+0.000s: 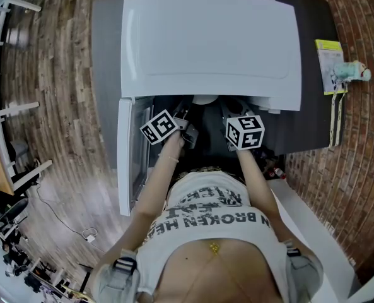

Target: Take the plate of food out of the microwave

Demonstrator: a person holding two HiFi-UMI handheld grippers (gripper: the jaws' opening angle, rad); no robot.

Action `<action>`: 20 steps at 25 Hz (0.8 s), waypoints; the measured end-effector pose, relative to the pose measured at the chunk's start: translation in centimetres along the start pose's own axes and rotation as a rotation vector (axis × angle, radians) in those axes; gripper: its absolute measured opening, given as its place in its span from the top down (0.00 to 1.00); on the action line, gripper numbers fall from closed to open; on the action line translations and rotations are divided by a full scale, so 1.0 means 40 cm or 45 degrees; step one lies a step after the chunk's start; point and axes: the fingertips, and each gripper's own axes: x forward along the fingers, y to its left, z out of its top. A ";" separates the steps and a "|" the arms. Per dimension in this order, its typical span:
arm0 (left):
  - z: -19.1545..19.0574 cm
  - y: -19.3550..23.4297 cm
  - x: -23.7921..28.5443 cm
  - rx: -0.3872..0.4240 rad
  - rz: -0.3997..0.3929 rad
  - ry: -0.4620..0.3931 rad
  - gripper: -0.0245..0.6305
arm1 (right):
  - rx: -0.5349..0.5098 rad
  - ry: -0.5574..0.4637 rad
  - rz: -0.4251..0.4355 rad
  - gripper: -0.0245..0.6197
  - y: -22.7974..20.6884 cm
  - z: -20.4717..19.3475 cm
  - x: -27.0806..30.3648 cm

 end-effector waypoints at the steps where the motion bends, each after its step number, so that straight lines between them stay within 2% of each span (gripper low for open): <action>1: -0.001 0.001 0.001 -0.005 0.003 0.002 0.81 | 0.009 -0.003 0.001 0.95 -0.001 0.000 -0.001; 5: 0.000 0.001 0.004 -0.028 0.002 -0.004 0.89 | 0.041 -0.009 0.007 0.95 -0.004 -0.001 0.001; 11: -0.002 0.006 0.005 -0.131 -0.008 -0.025 0.92 | 0.124 -0.015 0.026 0.95 -0.013 -0.009 0.001; 20: -0.008 0.015 -0.009 -0.184 0.001 -0.027 0.93 | 0.311 -0.022 0.105 0.95 -0.007 -0.025 0.005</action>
